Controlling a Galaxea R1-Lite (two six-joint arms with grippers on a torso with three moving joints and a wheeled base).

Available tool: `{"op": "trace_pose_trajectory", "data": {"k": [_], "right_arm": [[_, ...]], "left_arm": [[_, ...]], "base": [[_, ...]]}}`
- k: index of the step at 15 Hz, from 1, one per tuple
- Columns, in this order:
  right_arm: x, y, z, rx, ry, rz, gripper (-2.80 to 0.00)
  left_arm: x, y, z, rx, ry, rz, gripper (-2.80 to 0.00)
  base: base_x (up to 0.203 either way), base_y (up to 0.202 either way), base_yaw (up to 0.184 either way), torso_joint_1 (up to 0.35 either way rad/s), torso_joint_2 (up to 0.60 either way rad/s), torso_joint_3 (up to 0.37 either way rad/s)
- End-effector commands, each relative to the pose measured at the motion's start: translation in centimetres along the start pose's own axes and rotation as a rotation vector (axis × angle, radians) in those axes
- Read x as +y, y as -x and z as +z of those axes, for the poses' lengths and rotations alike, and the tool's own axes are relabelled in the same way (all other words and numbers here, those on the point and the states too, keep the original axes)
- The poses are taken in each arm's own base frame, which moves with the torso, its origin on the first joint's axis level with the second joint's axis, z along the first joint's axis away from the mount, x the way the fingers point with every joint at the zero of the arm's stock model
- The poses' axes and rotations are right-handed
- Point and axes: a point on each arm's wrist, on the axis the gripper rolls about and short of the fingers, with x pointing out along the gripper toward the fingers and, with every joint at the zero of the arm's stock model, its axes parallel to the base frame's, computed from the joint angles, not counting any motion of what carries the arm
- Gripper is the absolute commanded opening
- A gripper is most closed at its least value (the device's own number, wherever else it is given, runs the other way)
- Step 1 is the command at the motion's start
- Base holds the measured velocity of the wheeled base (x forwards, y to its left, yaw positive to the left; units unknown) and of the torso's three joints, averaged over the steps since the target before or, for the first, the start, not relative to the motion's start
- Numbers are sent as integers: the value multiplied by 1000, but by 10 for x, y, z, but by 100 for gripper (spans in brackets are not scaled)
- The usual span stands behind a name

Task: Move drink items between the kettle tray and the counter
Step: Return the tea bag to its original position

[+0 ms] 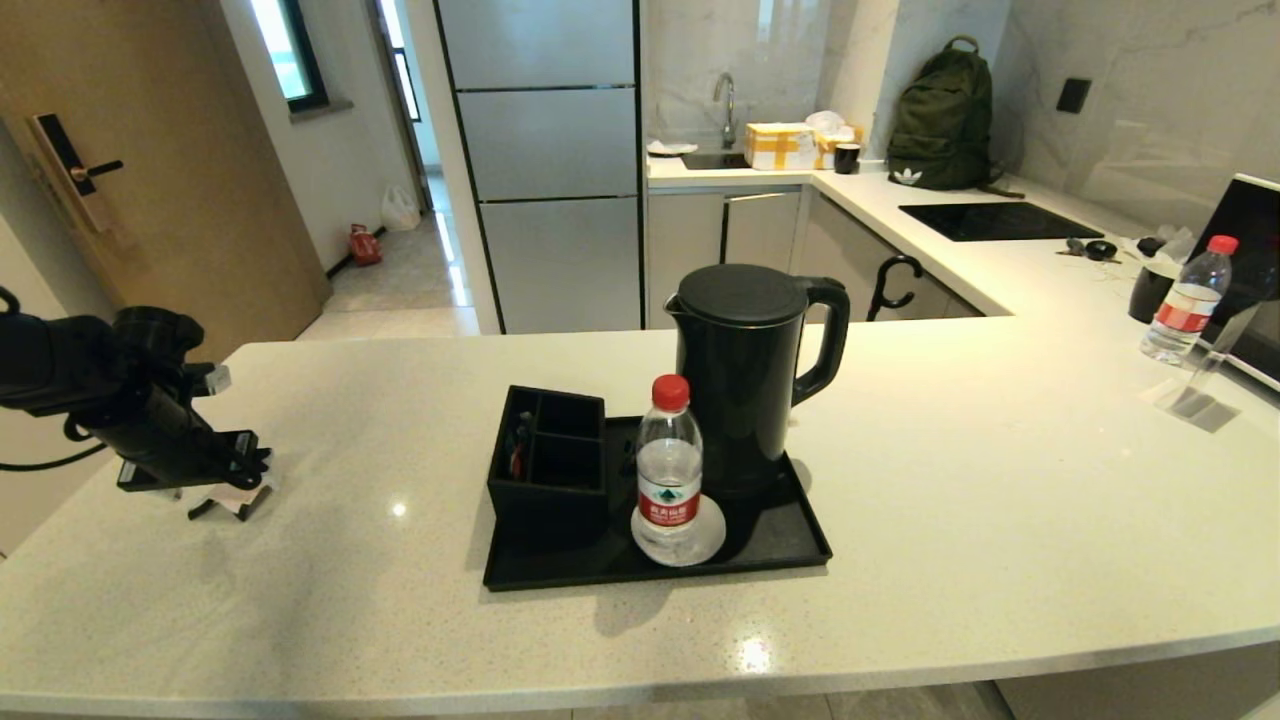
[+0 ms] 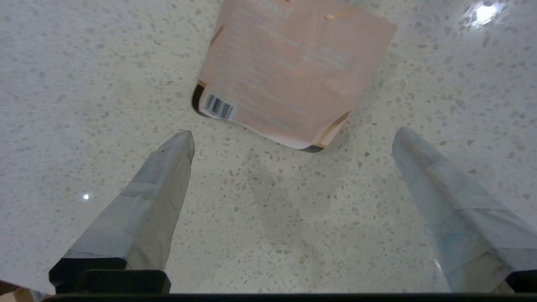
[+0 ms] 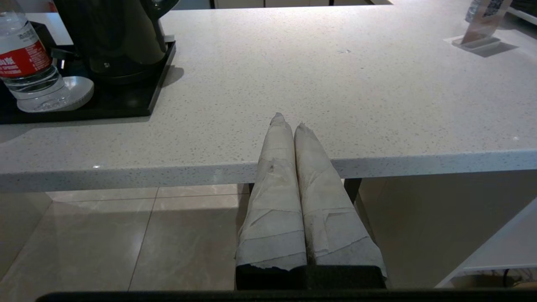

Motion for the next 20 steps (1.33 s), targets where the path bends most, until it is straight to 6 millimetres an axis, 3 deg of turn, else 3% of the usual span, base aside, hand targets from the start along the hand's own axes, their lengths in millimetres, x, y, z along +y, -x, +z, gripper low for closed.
{"op": "trace_pose_trajectory", "data": {"k": [1, 20], "right_arm": [[0, 0, 0, 1, 1, 0, -280], [0, 0, 0, 1, 1, 0, -280]], "left_arm": [[0, -11, 0, 18, -1, 11, 0], [2, -65, 9, 58, 26, 43, 0]], "base": [[0, 0, 0, 0, 0, 0], [0, 0, 0, 0, 0, 0]]}}
